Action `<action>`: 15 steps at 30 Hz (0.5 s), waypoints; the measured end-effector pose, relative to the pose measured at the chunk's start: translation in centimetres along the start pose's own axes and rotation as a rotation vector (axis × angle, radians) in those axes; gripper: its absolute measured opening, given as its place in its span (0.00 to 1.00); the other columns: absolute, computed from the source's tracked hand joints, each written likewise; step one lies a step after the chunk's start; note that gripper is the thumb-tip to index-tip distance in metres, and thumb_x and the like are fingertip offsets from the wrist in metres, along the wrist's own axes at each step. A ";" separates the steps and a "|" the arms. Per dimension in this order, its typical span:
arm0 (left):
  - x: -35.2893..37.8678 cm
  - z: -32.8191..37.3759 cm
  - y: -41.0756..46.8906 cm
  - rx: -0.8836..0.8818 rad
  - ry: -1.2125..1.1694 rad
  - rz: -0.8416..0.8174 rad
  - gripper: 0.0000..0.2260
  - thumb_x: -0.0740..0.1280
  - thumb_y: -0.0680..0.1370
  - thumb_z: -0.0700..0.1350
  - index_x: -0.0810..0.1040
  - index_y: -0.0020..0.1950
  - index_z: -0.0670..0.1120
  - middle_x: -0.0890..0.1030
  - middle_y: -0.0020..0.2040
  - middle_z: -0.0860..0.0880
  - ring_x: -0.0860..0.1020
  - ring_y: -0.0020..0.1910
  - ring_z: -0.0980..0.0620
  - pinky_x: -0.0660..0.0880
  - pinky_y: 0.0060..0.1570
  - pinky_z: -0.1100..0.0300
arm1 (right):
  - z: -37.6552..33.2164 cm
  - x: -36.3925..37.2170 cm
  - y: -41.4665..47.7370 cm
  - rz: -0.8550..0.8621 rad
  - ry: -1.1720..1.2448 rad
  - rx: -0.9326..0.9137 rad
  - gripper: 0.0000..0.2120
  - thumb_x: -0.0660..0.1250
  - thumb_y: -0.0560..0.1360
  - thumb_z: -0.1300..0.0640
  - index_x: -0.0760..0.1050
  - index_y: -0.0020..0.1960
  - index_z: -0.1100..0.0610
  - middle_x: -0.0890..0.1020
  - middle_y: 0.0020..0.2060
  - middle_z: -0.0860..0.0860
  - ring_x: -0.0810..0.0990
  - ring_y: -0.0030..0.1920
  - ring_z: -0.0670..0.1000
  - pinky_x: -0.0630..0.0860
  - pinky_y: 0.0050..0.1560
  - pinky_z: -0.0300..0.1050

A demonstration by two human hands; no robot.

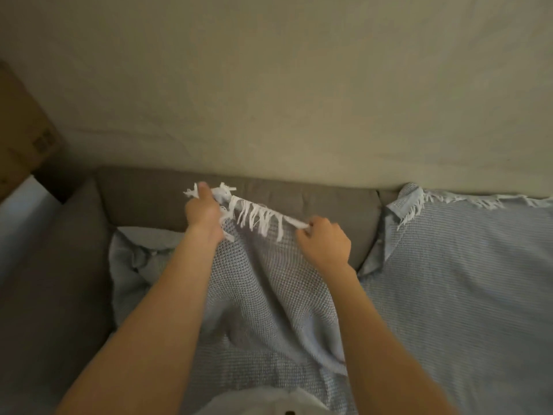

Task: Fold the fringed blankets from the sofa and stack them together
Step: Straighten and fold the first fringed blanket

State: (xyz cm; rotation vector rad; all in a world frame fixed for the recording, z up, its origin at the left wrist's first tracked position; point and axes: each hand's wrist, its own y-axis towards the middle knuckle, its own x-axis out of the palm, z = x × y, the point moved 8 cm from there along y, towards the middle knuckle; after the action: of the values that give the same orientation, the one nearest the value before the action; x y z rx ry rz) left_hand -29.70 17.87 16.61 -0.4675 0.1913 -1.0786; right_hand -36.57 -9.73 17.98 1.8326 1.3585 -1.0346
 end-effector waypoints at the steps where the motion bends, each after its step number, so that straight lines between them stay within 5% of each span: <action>1: -0.1 0.5 -0.2 0.007 -0.012 0.007 0.19 0.60 0.87 0.59 0.78 0.51 0.43 0.82 0.52 0.43 0.83 0.50 0.44 0.80 0.50 0.50 | 0.7 1.0 -0.4 -0.076 -0.030 -0.018 0.14 0.65 0.78 0.48 0.70 0.37 0.53 0.77 0.33 0.51 0.77 0.35 0.57 0.69 0.31 0.45; 4: 0.4 1.0 -0.7 0.006 -0.040 -0.012 0.22 0.59 0.86 0.60 0.78 0.60 0.42 0.84 0.57 0.44 0.84 0.55 0.43 0.82 0.59 0.47 | 2.4 4.4 -1.9 -0.302 -0.155 -0.069 0.14 0.66 0.79 0.41 0.74 0.45 0.52 0.81 0.45 0.53 0.82 0.46 0.59 0.77 0.41 0.50; 7: 0.9 0.6 -1.6 -0.023 -0.086 -0.024 0.21 0.57 0.87 0.60 0.76 0.60 0.42 0.84 0.59 0.42 0.85 0.56 0.41 0.83 0.59 0.45 | 5.5 7.6 -3.7 -0.465 -0.233 0.027 0.16 0.67 0.79 0.49 0.73 0.60 0.59 0.78 0.57 0.58 0.80 0.57 0.63 0.76 0.51 0.53; 11: 0.6 0.8 -2.5 -0.062 -0.190 0.000 0.26 0.55 0.87 0.60 0.74 0.68 0.39 0.83 0.57 0.43 0.85 0.54 0.43 0.83 0.49 0.52 | 8.9 10.1 -5.4 -0.569 -0.260 0.098 0.18 0.66 0.78 0.53 0.72 0.65 0.60 0.78 0.63 0.59 0.79 0.61 0.61 0.77 0.57 0.52; 13: 0.4 1.1 -2.9 -0.083 -0.229 0.011 0.25 0.54 0.88 0.61 0.73 0.71 0.42 0.81 0.50 0.46 0.84 0.48 0.46 0.83 0.51 0.50 | 10.1 10.6 -5.7 -0.593 -0.313 0.109 0.19 0.66 0.78 0.54 0.73 0.67 0.59 0.79 0.65 0.56 0.79 0.64 0.60 0.76 0.63 0.55; 15: 0.2 1.2 -2.9 -0.090 -0.252 0.007 0.26 0.54 0.87 0.61 0.72 0.72 0.42 0.81 0.49 0.48 0.83 0.46 0.47 0.82 0.53 0.49 | 10.7 11.1 -5.6 -0.607 -0.339 0.096 0.15 0.65 0.80 0.55 0.75 0.64 0.59 0.80 0.63 0.56 0.80 0.61 0.60 0.77 0.58 0.52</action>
State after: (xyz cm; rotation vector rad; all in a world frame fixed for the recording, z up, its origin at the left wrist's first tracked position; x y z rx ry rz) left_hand -31.49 16.84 19.01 -0.6783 0.0186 -0.9964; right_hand -42.58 -11.97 2.84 1.2347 1.7050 -1.6537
